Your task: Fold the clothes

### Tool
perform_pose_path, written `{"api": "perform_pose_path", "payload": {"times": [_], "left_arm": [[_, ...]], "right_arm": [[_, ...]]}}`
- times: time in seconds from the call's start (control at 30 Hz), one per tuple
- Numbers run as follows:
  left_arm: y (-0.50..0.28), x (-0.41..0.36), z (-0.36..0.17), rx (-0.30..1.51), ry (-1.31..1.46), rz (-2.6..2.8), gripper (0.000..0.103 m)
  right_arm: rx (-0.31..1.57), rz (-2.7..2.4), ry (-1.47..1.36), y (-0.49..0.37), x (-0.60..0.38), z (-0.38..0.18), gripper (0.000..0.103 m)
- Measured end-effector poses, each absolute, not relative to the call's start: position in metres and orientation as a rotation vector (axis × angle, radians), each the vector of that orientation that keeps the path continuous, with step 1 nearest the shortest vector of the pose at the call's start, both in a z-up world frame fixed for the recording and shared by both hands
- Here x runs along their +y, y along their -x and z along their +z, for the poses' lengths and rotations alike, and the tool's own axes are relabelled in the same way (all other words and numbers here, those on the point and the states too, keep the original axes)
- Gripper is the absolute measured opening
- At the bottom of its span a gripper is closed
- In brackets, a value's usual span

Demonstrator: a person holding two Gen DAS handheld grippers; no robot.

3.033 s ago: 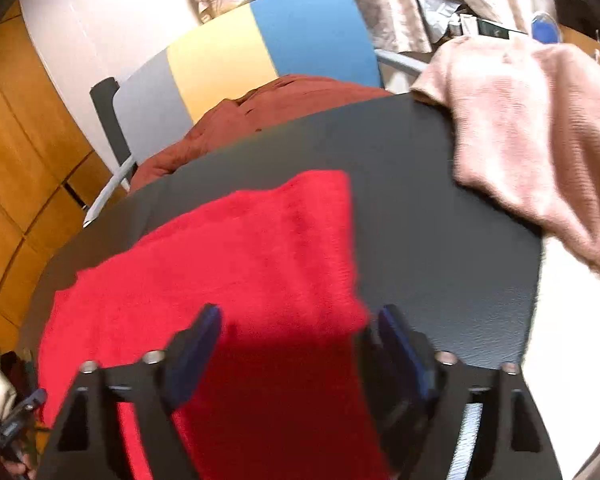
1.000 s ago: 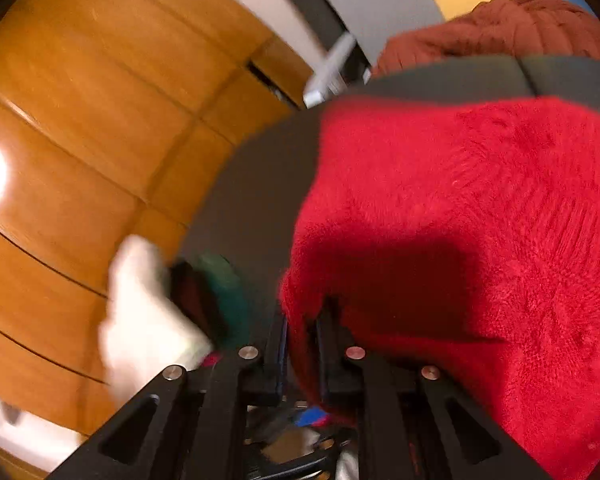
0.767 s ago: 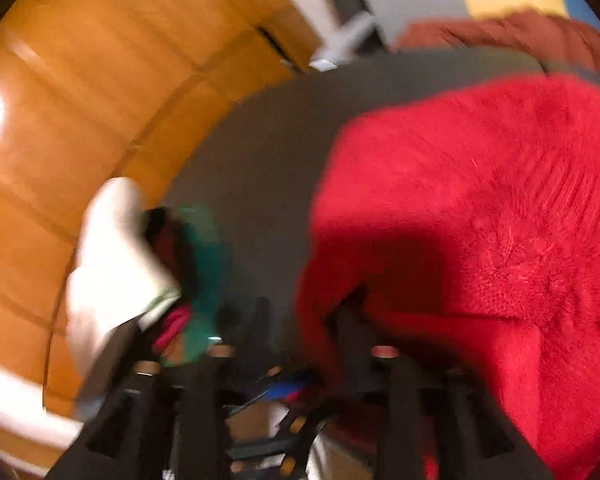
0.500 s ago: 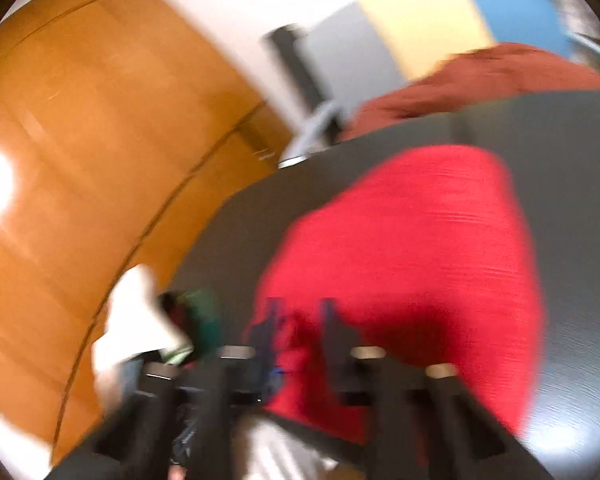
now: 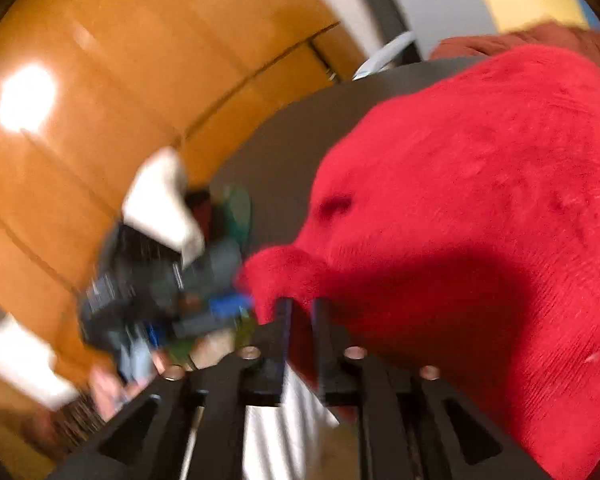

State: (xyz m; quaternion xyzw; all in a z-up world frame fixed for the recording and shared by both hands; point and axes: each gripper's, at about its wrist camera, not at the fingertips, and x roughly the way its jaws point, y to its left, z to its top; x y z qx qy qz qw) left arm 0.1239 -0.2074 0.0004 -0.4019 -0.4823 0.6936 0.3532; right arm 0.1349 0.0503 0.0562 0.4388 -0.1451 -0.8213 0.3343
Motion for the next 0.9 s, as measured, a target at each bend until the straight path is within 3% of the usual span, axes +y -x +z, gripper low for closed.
{"api": "perform_pose_path", "payload": {"times": [0.03, 0.17, 0.23, 0.47, 0.53, 0.7, 0.9], "left_arm": [[-0.123, -0.206, -0.002, -1.247, 1.061, 1.780, 0.040], [-0.117, -0.186, 0.008, -1.142, 1.110, 1.734, 0.040], [-0.112, -0.176, 0.019, -1.060, 1.134, 1.773, 0.040], [-0.098, -0.175, 0.053, -0.789, 1.306, 2.081, 0.041], [-0.101, -0.192, 0.064, -0.779, 1.297, 2.179, 0.041], [-0.113, -0.221, 0.095, -0.790, 1.148, 2.287, 0.041], [-0.094, -0.176, 0.089, -0.635, 1.277, 2.165, 0.041]], "right_arm": [[-0.350, -2.144, -1.154, -0.140, 0.048, 0.052, 0.041], [-0.383, -2.167, -1.113, -0.161, 0.061, 0.051, 0.045], [-0.412, -2.198, -1.092, -0.174, 0.074, 0.058, 0.055], [-0.606, -2.383, -1.102, -0.201, 0.144, 0.058, 0.058], [-0.663, -2.434, -1.103, -0.209, 0.163, 0.058, 0.065], [-0.827, -2.541, -1.107, -0.223, 0.209, 0.055, 0.066], [-1.146, -2.402, -1.101, -0.204, 0.227, 0.031, 0.066]]}}
